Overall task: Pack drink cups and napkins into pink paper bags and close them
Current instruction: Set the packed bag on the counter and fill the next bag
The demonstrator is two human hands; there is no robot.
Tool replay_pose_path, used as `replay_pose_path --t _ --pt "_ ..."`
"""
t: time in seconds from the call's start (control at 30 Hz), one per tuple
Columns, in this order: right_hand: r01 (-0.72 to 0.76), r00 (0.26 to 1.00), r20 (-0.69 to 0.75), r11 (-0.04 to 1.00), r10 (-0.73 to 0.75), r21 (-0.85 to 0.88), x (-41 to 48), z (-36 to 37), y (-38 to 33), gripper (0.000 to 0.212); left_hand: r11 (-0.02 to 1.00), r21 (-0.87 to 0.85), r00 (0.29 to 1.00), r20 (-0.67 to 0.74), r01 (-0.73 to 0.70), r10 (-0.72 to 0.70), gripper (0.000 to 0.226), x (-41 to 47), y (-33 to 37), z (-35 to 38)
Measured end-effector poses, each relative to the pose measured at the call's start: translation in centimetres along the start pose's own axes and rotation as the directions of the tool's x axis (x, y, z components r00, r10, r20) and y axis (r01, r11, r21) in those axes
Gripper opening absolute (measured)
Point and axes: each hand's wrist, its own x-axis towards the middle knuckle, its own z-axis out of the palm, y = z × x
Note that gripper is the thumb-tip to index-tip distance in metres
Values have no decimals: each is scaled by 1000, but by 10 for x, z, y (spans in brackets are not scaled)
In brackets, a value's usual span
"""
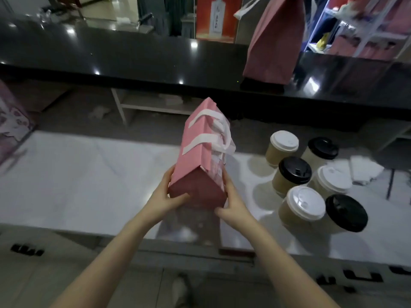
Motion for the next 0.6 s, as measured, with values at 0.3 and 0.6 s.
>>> replay_pose_path --t 0.3,0.6 --pt "70 978 -176 976 -108 -208 -34 21 8 91 991 80 965 -233 -107 123 81 -71 14 27" --pt "328 914 -224 942 -337 -78 -30 11 -73 87 902 251 850 -319 -350 419 87 -71 87 -11"
